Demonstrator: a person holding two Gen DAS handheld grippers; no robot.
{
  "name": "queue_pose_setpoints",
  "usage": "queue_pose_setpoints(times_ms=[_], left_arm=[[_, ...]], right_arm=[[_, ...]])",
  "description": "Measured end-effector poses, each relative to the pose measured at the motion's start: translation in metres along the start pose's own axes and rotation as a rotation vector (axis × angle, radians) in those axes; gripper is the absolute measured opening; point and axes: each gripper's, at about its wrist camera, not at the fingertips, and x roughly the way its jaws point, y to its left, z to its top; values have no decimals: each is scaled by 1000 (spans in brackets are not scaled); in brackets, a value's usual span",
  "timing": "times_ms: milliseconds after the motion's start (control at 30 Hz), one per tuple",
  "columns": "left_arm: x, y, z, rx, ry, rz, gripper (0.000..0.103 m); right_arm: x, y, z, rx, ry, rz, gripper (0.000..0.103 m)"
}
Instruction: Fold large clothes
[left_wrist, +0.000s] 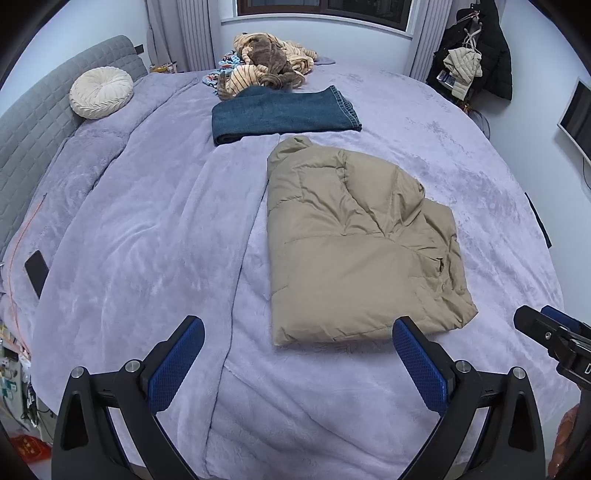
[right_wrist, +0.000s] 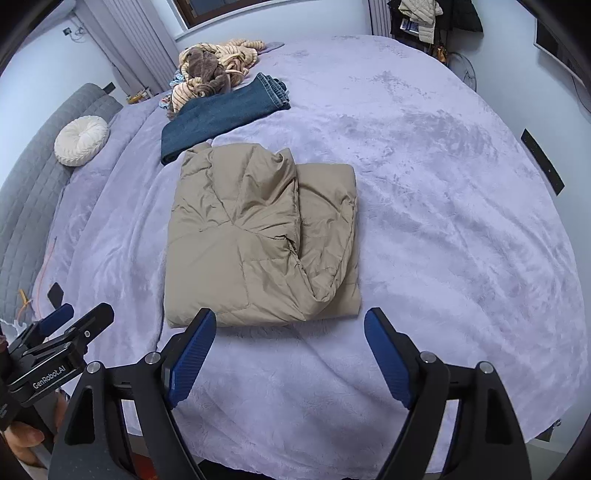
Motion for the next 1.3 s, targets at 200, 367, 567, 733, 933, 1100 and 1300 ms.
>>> queue_pose_setpoints(times_ms=[200,367,567,733,933,1100,1300], left_arm=[[-18,-1,-3,-6,-34,2,102],[-30,0,-5,-9,-47,5,102],[-42,4,-6,-17,-55,18,102],[-49,8,-6,-23,-56,23,102],[-53,9,-8,-23,-56,29,102],[-52,9,-7,-21,-57,28,102],[-52,10,-7,-20,-58,27,102]], right_arm=[[-17,7,0,-24,-43,-6,103],[-27,12,0,-22,-59,1,103],[-38,15,-1,-17,-71,-15,103],[-41,19,-4,-22,-75,-25,103],[-46,22,-5,-27,-81,-26,103],[-49,22,-4,-34,-81,-26,103],[-49,24,-5,-30,-82,-25,103]])
